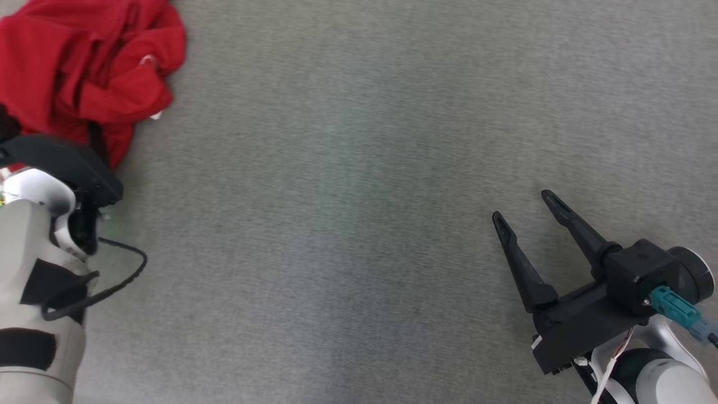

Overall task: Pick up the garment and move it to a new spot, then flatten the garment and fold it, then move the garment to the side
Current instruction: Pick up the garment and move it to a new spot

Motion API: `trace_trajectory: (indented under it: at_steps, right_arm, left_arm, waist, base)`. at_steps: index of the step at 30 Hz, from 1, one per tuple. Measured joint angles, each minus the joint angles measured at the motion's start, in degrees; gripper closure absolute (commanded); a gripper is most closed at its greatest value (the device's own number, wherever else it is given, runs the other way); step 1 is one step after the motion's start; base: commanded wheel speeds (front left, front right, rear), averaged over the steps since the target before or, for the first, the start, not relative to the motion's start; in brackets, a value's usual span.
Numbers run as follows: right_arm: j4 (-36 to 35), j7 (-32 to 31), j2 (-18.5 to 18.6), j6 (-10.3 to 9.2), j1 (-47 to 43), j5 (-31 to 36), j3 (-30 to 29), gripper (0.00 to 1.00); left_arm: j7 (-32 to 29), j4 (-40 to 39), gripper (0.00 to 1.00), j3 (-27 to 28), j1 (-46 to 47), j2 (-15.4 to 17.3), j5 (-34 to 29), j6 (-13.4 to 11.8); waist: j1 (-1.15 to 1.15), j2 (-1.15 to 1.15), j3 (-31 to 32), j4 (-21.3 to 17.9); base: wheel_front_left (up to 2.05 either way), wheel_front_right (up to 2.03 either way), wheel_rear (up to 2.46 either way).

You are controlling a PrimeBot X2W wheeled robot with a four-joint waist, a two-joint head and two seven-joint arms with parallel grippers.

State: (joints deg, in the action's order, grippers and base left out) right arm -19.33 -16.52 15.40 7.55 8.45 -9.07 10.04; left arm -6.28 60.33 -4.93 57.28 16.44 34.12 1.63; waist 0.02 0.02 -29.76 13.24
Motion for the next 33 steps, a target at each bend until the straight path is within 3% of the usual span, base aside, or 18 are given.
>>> trace_trajectory:
  at_steps: [2,3,4,13,22,33]
  right_arm:
    - [0.71,0.43,-0.09,0.00,0.03,-0.04,0.20,0.00]
    - [1.19,0.71,-0.23,0.00,0.15,-0.11,0.33,0.00]
    - [1.76,1.00,-0.42,0.00,0.43,-0.19,0.51,0.00]
    - [8.33,6.04,-3.81,0.00,2.46,-1.55,2.82,0.00]
    - [17.80,13.07,-8.76,0.00,1.43,-2.99,1.91,0.00]
    - [20.05,14.17,-10.40,0.00,-1.80,-2.38,-0.42,0.00]
  left_arm:
    - [-0.64,1.31,0.82,-0.16,0.57,0.37,0.00,-0.04]
    - [-0.41,1.62,0.82,-0.29,0.69,0.68,-0.08,-0.03]
    - [0.10,1.86,1.00,-0.48,0.85,0.90,-0.31,-0.04]
    - [2.68,1.62,1.00,-2.05,1.64,5.73,-2.45,0.99]
    - [0.49,-6.58,1.00,-6.22,3.75,8.98,-5.03,3.64]
    - [-2.63,-28.33,1.00,-9.48,-1.63,5.71,-3.00,4.83]
  waist:
    - [0.00,-0.01,-0.21,-1.00]
    - [-0.01,-0.01,-0.11,-1.37]
    - [-0.01,-0.01,0.17,-1.61]
    - [-0.02,-0.01,5.92,-2.64]
    - [-0.03,-0.02,16.01,-3.32]
    - [-0.04,-0.03,26.72,-7.70]
  base:
    - [0.00,0.00,0.00]
    - [0.00,0.00,0.00]
    - [0.00,0.00,0.00]
    - [0.00,0.00,0.00]
    - [0.00,0.00,0.00]
    - [0.00,0.00,0.00]
